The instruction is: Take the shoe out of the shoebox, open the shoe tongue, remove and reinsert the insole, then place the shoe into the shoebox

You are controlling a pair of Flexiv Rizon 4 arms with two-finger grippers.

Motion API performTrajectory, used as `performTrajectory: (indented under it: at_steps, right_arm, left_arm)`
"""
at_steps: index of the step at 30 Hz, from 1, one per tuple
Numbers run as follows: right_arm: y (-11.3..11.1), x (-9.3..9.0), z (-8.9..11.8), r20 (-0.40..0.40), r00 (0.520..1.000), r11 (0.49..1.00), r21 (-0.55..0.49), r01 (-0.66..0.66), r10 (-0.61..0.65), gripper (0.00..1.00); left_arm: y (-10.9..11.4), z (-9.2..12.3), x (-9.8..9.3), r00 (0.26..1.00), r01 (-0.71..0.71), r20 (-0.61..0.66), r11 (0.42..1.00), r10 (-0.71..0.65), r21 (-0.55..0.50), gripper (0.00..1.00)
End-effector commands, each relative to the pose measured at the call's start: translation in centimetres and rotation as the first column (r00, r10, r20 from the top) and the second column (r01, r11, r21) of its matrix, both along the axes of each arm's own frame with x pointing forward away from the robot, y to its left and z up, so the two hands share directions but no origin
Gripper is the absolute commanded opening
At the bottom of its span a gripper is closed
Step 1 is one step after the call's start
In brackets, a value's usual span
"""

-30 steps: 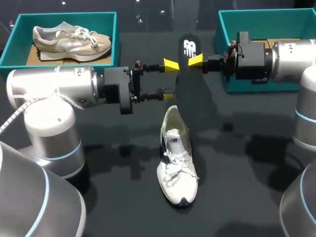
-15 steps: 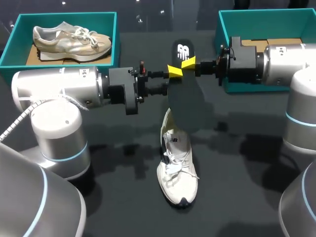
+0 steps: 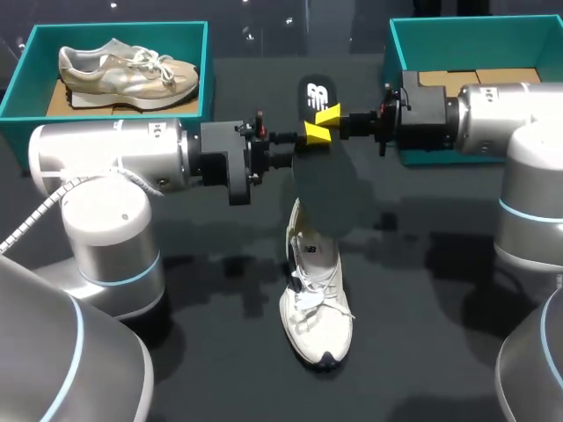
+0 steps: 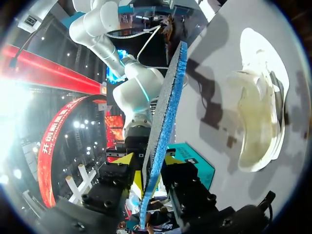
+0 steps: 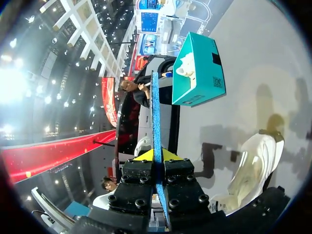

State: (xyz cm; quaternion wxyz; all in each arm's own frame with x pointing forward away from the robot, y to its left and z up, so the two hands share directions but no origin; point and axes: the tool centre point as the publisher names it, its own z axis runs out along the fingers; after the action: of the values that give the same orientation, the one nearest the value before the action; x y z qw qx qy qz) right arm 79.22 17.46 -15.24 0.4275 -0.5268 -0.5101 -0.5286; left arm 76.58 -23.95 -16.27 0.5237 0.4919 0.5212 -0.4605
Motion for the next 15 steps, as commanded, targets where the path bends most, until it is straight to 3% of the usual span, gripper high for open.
performTrajectory:
  at_steps: [1, 5, 7, 15]
  right_arm:
    - [0.3, 0.2, -0.22, -0.005, 1.0, 1.0, -0.001, -0.004, 0.004, 0.0]
    - [0.33, 0.08, -0.35, -0.012, 1.0, 1.0, 0.001, -0.004, 0.004, 0.0]
    - [0.33, 0.05, -0.41, -0.015, 1.0, 1.0, 0.0, -0.003, 0.003, 0.0]
    - [0.35, 0.02, -0.48, -0.02, 1.0, 1.0, 0.0, -0.002, 0.002, 0.0]
  left_arm:
    - [0.12, -0.26, -0.22, 1.0, 0.004, 0.001, 1.0, -0.004, 0.003, 0.28]
    - [0.24, -0.51, -0.34, 1.0, 0.007, 0.001, 1.0, -0.007, 0.01, 0.16]
    - [0.28, -0.63, -0.33, 1.0, 0.006, 0.0, 1.0, -0.006, 0.012, 0.0]
    - [0.33, -0.77, -0.35, 1.0, 0.006, 0.003, 1.0, -0.006, 0.017, 0.0]
